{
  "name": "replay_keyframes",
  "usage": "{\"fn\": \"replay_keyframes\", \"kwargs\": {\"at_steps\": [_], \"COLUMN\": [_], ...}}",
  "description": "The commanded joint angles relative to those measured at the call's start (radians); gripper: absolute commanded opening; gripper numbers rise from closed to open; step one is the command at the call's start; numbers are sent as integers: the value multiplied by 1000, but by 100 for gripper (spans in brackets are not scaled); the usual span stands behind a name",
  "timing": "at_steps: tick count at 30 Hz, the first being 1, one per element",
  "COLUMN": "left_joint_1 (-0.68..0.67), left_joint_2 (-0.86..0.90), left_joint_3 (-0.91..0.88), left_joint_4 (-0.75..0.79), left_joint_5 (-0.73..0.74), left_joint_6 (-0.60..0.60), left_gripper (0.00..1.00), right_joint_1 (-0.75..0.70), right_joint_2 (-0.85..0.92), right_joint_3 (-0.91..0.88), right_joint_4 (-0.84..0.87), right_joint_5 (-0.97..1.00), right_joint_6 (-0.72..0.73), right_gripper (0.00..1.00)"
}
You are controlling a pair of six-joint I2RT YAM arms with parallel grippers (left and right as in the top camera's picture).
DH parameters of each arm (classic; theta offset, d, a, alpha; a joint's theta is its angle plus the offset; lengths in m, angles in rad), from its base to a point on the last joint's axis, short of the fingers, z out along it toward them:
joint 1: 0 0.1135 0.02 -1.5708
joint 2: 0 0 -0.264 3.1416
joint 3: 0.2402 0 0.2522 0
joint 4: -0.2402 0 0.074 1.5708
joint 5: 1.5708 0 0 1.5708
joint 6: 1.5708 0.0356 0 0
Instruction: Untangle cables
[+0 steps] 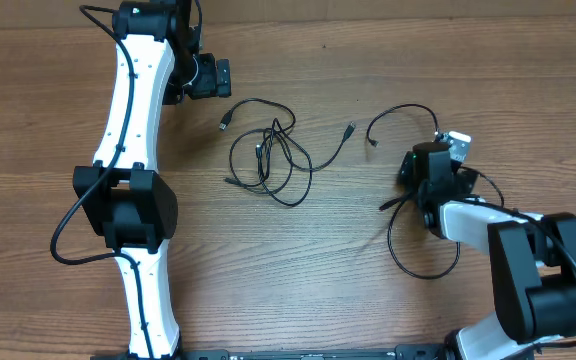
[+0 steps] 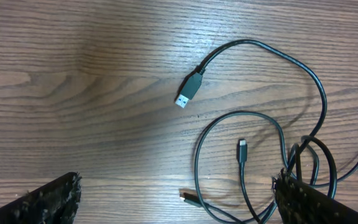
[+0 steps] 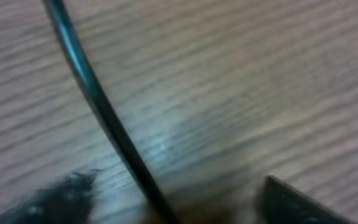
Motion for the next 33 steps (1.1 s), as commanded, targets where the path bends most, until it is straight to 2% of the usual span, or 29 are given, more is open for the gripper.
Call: {"fn": "replay_keyframes", "kwargs": {"at_steps": [1,3,4,12,16,20,26,33], "left_joint_1": [-2,-2,-2,-2,-2,-2,-2,-2], "left_joint_2": [2,2,2,2,2,2,2,2], "left_joint_3": [23,23,23,23,23,23,23,23], "left_joint_4": [-2,-2,-2,-2,-2,-2,-2,-2], "left_joint_5": [10,11,11,11,11,11,11,11], "left_joint_6": [20,20,20,19,19,19,19,0], "left_gripper": [99,100,100,100,100,99,99,100], "right_joint_1": [-21,-22,-24,-85,-186,-310,-467,-597], "right_joint_2": [30,30,27,-40,-47,-47,-47,10], "right_joint_3": [-6,6,19,276,496,717,904,917], "right_joint_4": [2,-5,-18,-311,-499,-585,-520,-214], "right_joint_5": [-71,-101,-108,-114,-202,-206,-206,-327], "right_joint_6": [-26,-26,-26,-31,-180,-318,-472,-472], "right_gripper": [39,9,4,4,4,4,4,4]}}
